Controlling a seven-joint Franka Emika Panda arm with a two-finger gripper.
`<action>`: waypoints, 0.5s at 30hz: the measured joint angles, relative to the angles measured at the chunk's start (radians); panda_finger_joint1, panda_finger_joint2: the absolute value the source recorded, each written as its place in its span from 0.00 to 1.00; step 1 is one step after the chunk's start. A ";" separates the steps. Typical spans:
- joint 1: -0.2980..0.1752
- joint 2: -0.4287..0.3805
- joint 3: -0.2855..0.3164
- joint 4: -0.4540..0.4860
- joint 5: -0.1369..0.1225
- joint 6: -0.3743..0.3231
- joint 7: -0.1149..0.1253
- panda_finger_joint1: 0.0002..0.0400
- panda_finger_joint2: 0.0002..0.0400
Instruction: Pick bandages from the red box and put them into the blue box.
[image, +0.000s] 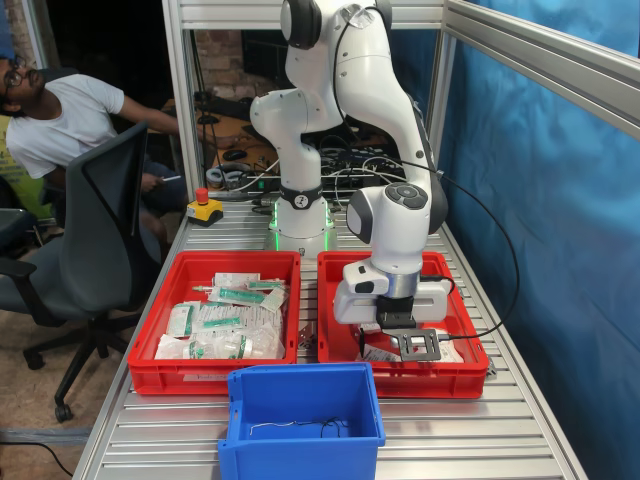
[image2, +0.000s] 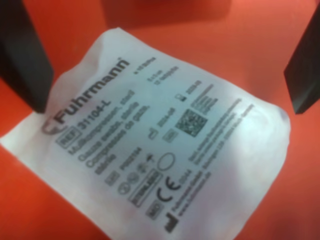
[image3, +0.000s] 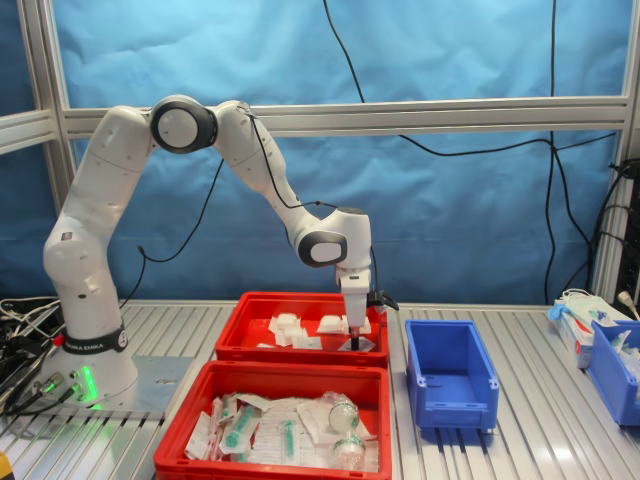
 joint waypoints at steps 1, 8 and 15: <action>0.000 0.000 0.001 0.000 0.000 0.000 0.000 1.00 1.00; 0.000 0.002 0.005 0.000 0.000 0.000 0.000 1.00 1.00; 0.000 0.012 0.003 0.000 0.000 0.000 0.000 1.00 1.00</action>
